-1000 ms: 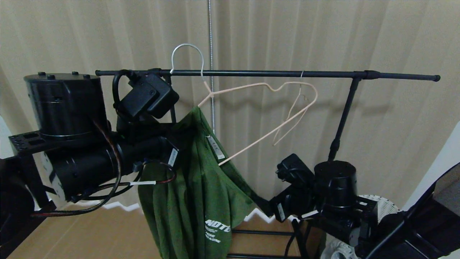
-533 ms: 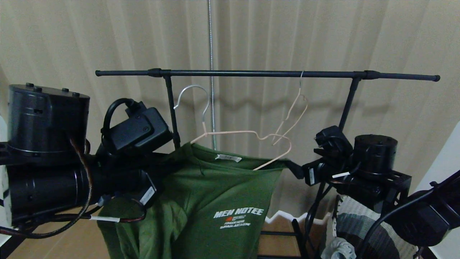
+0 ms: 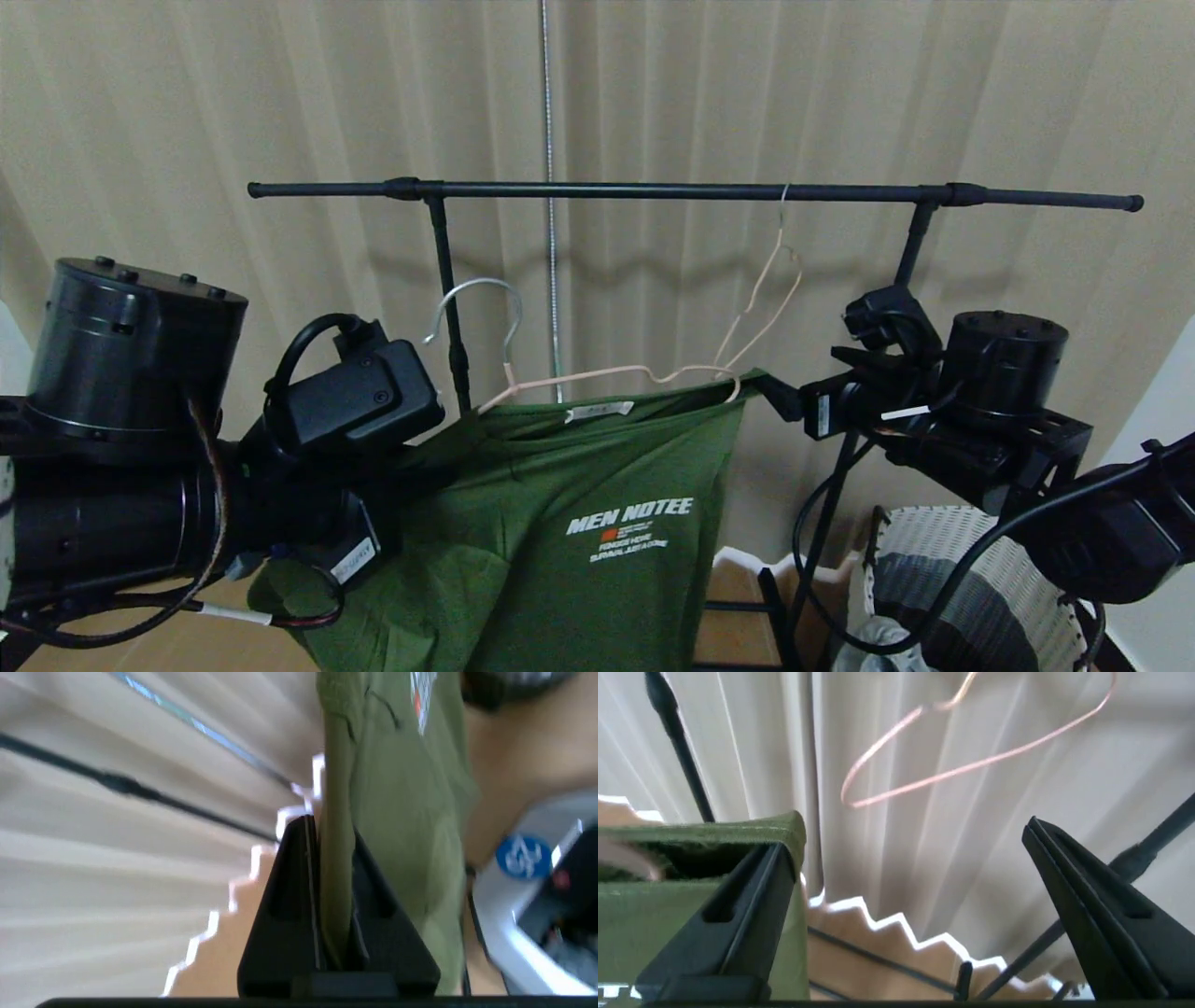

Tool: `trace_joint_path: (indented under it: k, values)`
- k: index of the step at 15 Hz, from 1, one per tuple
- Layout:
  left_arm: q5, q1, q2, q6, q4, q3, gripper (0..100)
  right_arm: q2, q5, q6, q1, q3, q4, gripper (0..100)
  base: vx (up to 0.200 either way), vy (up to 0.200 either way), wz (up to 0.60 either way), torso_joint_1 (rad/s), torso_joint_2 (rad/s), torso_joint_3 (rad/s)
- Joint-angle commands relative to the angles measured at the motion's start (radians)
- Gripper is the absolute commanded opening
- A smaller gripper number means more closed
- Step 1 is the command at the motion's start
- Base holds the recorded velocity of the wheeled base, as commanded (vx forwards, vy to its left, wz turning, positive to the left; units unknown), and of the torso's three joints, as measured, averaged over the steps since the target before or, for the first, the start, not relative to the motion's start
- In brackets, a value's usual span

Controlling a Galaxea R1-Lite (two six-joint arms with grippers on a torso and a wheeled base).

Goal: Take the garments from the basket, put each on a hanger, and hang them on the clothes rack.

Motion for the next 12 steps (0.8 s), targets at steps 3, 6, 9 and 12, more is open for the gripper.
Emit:
trace_joint_path:
  k: [3, 6, 9, 12]
  values:
    - [0.004, 0.049, 0.005, 0.027, 0.049, 0.005, 0, -0.047, 0.024, 0.0, 0.014, -0.002, -0.001, 100, 0.0, 0.0, 0.0, 0.0, 0.0, 0.0]
    - [0.007, 0.049, 0.017, 0.027, 0.051, 0.003, 0, -0.092, 0.06, 0.003, 0.123, 0.005, -0.003, 100, 0.0, 0.0, 0.0, 0.0, 0.0, 0.0]
    - [0.061, 0.051, 0.037, 0.019, 0.041, -0.001, 0, -0.141, 0.06, -0.002, 0.261, 0.037, 0.003, 100, 0.0, 0.0, 0.0, 0.0, 0.0, 0.0]
    - [0.092, 0.052, 0.038, -0.05, -0.015, -0.003, 0, -0.17, 0.059, -0.028, 0.314, 0.13, 0.005, 100, 0.0, 0.0, 0.0, 0.0, 0.0, 0.0]
